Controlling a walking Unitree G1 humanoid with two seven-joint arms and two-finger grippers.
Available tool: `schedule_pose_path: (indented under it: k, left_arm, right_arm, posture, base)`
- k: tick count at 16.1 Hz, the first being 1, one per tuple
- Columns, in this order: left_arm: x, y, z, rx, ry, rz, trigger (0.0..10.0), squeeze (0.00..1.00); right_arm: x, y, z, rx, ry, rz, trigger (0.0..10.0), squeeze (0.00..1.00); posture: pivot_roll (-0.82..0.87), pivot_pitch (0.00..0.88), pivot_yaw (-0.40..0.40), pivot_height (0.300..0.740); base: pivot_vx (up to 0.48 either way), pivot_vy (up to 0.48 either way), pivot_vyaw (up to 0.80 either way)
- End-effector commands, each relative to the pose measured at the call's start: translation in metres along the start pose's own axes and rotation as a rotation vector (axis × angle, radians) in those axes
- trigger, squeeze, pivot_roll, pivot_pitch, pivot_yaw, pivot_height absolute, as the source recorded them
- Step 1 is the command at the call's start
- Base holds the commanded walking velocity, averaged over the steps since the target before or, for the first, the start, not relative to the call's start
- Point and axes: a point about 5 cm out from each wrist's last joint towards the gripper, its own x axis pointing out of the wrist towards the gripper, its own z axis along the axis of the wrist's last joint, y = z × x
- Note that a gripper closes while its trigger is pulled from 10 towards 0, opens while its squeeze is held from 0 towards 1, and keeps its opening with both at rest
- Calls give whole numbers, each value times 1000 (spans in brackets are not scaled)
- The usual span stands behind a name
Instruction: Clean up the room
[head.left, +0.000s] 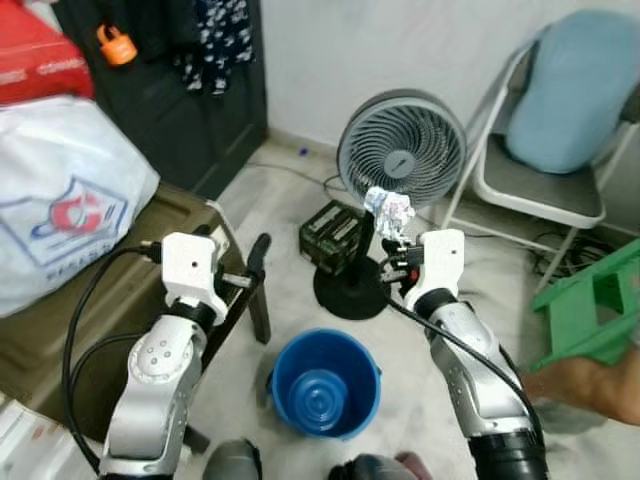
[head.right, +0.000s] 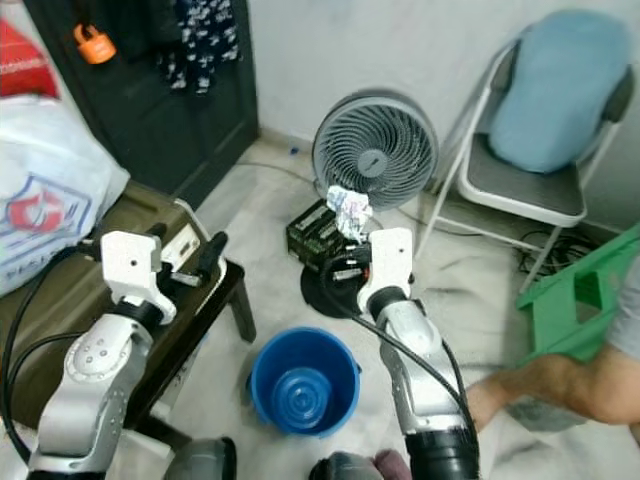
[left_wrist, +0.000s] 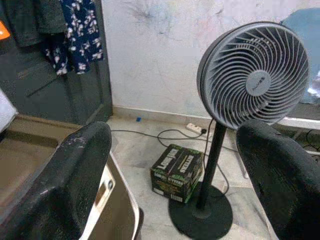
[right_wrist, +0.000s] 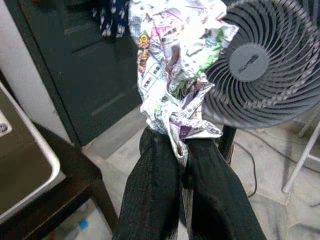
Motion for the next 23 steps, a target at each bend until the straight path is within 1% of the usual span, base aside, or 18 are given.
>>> schedule_pose_path:
  k: [1, 2, 3, 5, 6, 7, 8, 9, 10, 11, 15, 16, 17, 18, 19, 21, 22, 23]
  left_arm:
    - [-5, -2, -2, 5, 19, -42, 10000, 0]
    - [-9, -4, -5, 9, 32, -87, 10000, 0]
    - [-20, -10, -11, 67, 68, -213, 10000, 0]
    - [-25, -12, -11, 74, 76, -255, 10000, 0]
    - [-32, -12, -10, 102, 86, -309, 10000, 0]
    - [-38, -12, -8, 120, 96, -352, 10000, 0]
    - [-46, -10, -5, 131, 107, -388, 10000, 0]
    - [-50, -9, -3, 148, 118, -417, 10000, 0]
    - [-51, -9, -1, 168, 120, -438, 10000, 0]
    - [-55, -7, 2, 171, 124, -441, 10000, 0]
    - [-65, 0, 8, 192, 144, -423, 10000, 0]
    - [-72, 2, 11, 197, 158, -419, 10000, 0]
    - [-77, 4, 13, 205, 173, -418, 10000, 0]
    - [-78, 5, 14, 209, 179, -416, 10000, 0]
    - [-82, 7, 15, 214, 195, -413, 10000, 0]
    - [-85, 9, 16, 217, 208, -417, 10000, 0]
    - [-85, 9, 16, 223, 215, -426, 10000, 0]
    - [-85, 9, 16, 235, 221, -440, 10000, 0]
  right_arm:
    - [4, -2, -4, 9, 34, -31, 10000, 0]
    - [5, -4, -10, 7, 72, -57, 10000, 0]
    - [8, -8, -26, -30, 172, -123, 10000, 0]
    - [9, -10, -32, -30, 207, -155, 10000, 0]
    - [10, -13, -43, -25, 266, -190, 10000, 0]
    - [11, -14, -50, 15, 301, -212, 10000, 0]
    - [13, -14, -58, 13, 346, -236, 10000, 0]
    - [15, -14, -65, 16, 392, -265, 10000, 0]
    - [17, -14, -71, 59, 426, -297, 10000, 0]
    - [17, -11, -77, 99, 445, -314, 10000, 0]
    - [21, 0, -92, 187, 503, -345, 10000, 0]
    - [22, 6, -99, 199, 530, -345, 10000, 0]
    - [24, 9, -101, 193, 539, -339, 10000, 0]
    - [25, 10, -101, 187, 535, -332, 10000, 0]
    - [28, 11, -100, 196, 533, -322, 10000, 0]
    - [32, 15, -98, 206, 527, -292, 10000, 0]
    - [34, 20, -97, 205, 527, -263, 10000, 0]
    - [36, 30, -96, 204, 533, -221, 10000, 0]
  posture:
    - [17, 125, -95, 740]
    - [20, 123, -97, 740]
    - [32, 125, -100, 740]
    - [40, 132, -94, 740]
    - [58, 152, -84, 740]
    - [69, 166, -70, 740]
    - [77, 183, -55, 740]
    - [87, 195, -43, 740]
    - [96, 204, -36, 740]
    - [124, 222, -21, 740]
    - [171, 263, 3, 740]
    - [197, 284, 12, 740]
    - [211, 297, 20, 740]
    - [213, 300, 21, 740]
    - [222, 310, 30, 740]
    - [229, 318, 40, 740]
    - [229, 318, 43, 740]
    - [230, 317, 43, 740]
  base:
    - [0, 0, 0]
    - [0, 0, 0]
    - [0, 0, 0]
    - [0, 0, 0]
    - [0, 0, 0]
    - [0, 0, 0]
    - [0, 0, 0]
    - [0, 0, 0]
    - [0, 0, 0]
    - [0, 0, 0]
    - [0, 0, 0]
    - [0, 0, 0]
    - [0, 0, 0]
    - [0, 0, 0]
    - [0, 0, 0]
    - [0, 0, 0]
    - [0, 0, 0]
    - [0, 0, 0]
